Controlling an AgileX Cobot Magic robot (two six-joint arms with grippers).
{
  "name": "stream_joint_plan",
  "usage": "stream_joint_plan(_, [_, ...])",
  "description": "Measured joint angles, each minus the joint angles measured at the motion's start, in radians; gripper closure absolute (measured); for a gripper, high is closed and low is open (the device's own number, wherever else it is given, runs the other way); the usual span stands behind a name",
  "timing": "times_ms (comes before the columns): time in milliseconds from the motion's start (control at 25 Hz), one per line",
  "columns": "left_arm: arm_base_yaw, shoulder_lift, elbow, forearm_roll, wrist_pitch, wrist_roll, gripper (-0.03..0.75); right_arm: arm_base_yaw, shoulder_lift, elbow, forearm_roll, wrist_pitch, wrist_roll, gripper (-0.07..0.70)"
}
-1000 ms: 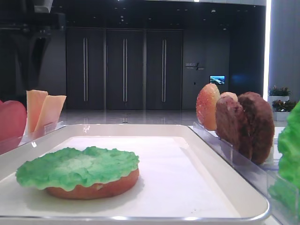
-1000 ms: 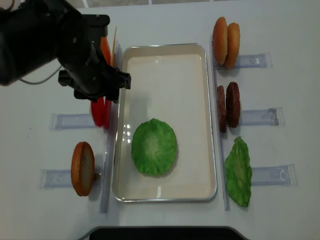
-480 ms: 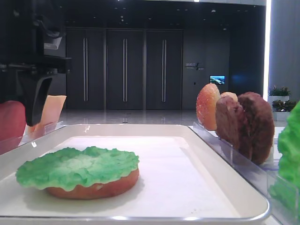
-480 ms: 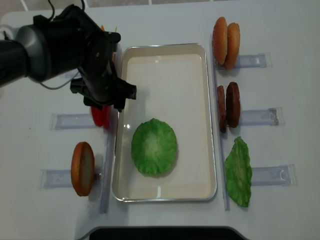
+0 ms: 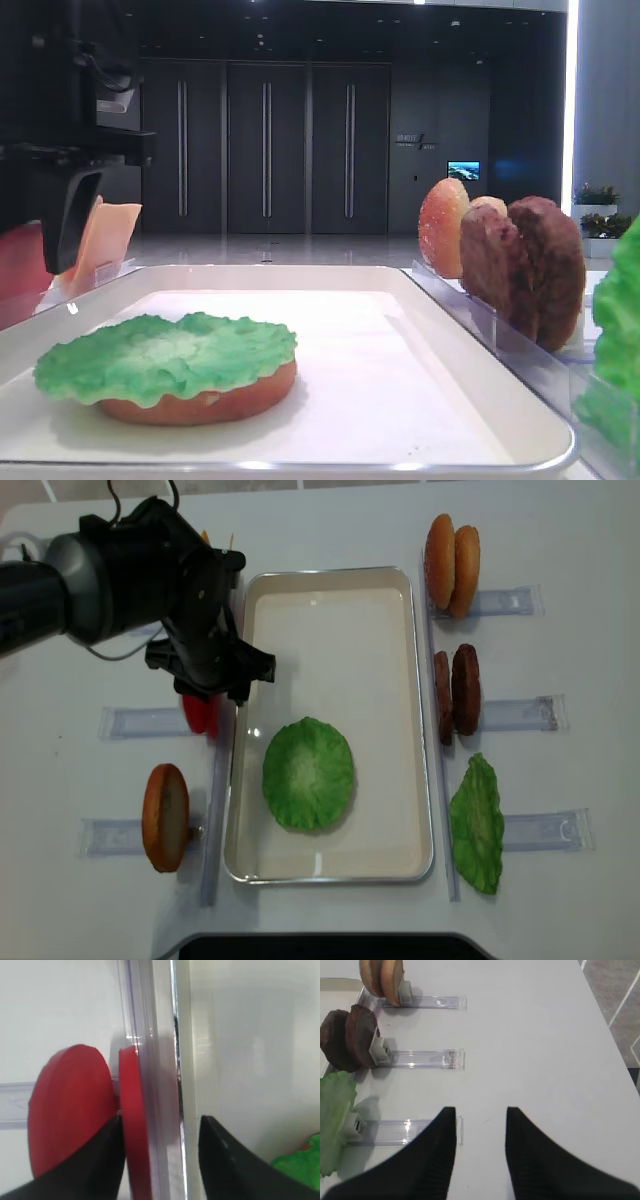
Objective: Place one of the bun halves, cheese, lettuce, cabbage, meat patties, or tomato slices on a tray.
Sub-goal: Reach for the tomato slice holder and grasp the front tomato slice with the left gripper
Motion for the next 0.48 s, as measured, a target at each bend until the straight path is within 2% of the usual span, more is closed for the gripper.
stream_joint_plan(80, [0.000,0.000,0.000,0.001,0.000,0.000,0.458,0.000,-0.001,0.000,0.000,0.000,0.000,0.394])
stream_joint_plan(160, [0.000,0.000,0.000,0.006,0.003,0.000,0.574,0.000,-0.001,0.000,0.000,0.000,0.000,0.395])
stream_joint_plan(240, [0.000,0.000,-0.001,0.017,0.014,0.000,0.645,0.000,-0.001,0.000,0.000,0.000,0.000,0.395])
stream_joint_plan(480, [0.000,0.000,-0.006,0.019,0.023,0.001,0.659,0.000,-0.001,0.000,0.000,0.000,0.000,0.395])
